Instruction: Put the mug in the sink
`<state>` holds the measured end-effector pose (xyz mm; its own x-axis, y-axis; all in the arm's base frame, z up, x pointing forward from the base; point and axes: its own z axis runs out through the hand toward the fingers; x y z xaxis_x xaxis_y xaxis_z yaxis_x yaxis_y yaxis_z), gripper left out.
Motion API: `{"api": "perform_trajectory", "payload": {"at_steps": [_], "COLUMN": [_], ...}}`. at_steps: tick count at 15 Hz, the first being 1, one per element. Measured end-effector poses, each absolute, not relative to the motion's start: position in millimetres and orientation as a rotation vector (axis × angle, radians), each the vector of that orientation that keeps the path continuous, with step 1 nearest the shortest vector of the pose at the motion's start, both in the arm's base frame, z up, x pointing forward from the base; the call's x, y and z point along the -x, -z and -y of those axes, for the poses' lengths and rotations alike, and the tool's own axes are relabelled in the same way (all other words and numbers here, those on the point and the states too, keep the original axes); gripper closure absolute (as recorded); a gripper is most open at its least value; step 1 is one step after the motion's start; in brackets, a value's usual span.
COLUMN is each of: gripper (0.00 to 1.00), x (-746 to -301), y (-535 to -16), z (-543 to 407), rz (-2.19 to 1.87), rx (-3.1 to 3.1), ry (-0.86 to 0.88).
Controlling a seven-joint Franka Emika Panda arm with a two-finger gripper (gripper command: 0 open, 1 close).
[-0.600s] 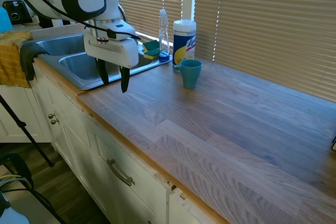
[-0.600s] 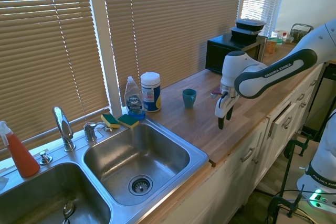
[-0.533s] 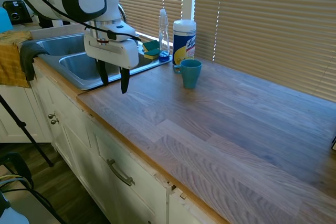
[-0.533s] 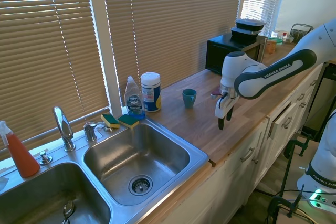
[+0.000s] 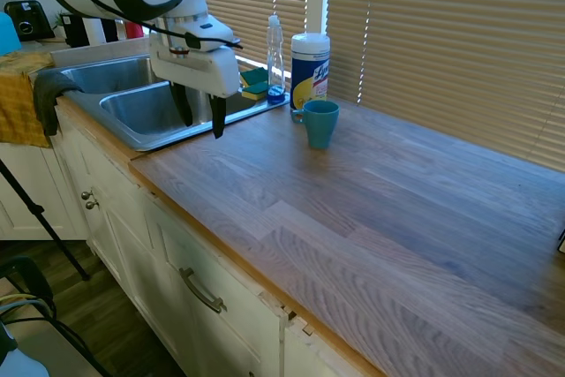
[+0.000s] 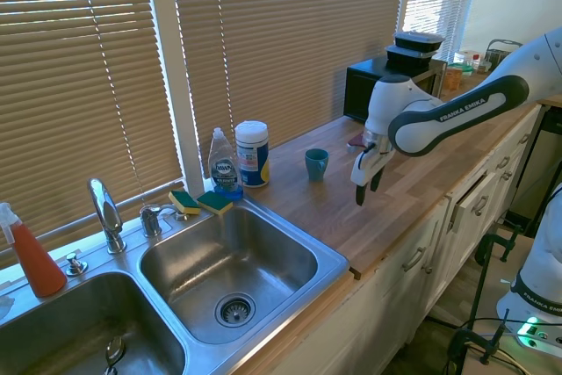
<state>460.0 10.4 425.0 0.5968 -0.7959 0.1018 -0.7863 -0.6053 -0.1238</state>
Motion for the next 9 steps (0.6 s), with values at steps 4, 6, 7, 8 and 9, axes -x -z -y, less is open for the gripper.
{"api": "perform_trajectory", "payload": {"at_steps": [4, 6, 7, 8, 9], "gripper": [0.00, 0.00, 0.00, 0.00, 0.00], "x": [-503, -528, -541, -554, -566], "y": [-449, -458, -462, -464, -465], "z": [15, 29, 33, 37, 40], "rz": [-1.467, -1.515, -1.536, -1.557, -1.581], "rx": [2.659, 2.619, 2.604, 2.589, 2.573], "ry": [0.307, 0.346, 0.365, 0.382, 0.396]}}
